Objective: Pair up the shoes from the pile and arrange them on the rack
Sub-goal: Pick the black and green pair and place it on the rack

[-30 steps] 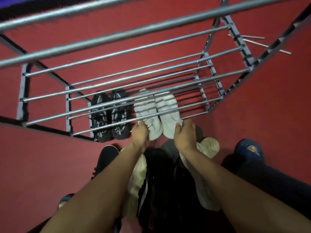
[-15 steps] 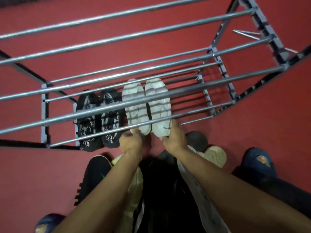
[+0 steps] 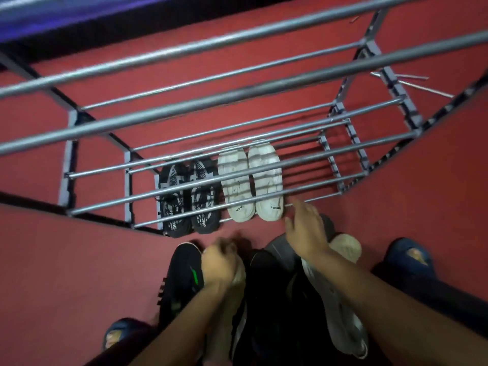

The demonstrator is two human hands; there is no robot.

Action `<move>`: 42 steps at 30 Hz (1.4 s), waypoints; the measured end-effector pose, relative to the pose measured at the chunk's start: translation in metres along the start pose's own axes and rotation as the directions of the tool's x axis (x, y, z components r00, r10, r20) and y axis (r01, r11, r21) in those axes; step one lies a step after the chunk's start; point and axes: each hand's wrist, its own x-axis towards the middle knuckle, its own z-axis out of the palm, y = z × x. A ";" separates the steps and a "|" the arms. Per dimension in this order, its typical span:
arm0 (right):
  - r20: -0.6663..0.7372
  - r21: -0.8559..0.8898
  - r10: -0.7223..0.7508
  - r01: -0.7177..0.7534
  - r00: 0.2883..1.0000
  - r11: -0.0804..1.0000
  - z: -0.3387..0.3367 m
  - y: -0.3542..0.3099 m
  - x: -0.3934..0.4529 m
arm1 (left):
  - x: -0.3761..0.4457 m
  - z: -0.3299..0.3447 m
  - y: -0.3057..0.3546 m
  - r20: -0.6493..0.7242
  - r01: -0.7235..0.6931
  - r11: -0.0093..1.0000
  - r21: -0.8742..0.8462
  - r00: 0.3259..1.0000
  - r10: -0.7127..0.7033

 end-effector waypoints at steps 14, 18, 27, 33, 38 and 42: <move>0.132 -0.127 -0.035 0.052 0.991 0.991 -0.076 0.009 -0.209 | -0.149 -0.041 -0.092 0.241 0.109 0.992 0.065 0.963 -0.121; 0.175 -0.072 -0.132 0.146 0.976 0.987 -0.093 -0.021 -0.224 | -0.149 -0.041 -0.070 0.508 -0.059 0.964 0.258 0.857 -0.084; 0.262 0.084 -0.009 -0.014 0.965 0.996 -0.078 -0.051 -0.228 | -0.115 0.000 -0.088 0.056 0.267 0.946 0.183 0.958 -0.281; 0.405 0.124 0.137 -0.203 0.904 0.971 -0.063 -0.074 -0.206 | -0.107 -0.009 -0.099 0.159 0.041 0.888 0.459 0.979 -0.127; 0.494 0.252 0.265 -0.428 0.828 0.868 -0.069 -0.081 -0.195 | -0.120 -0.040 -0.055 0.077 0.018 0.944 0.328 0.996 -0.046; 0.732 0.535 0.205 -0.735 0.650 0.417 -0.080 -0.078 -0.198 | -0.153 -0.052 0.021 0.124 -0.148 0.980 0.134 0.984 0.132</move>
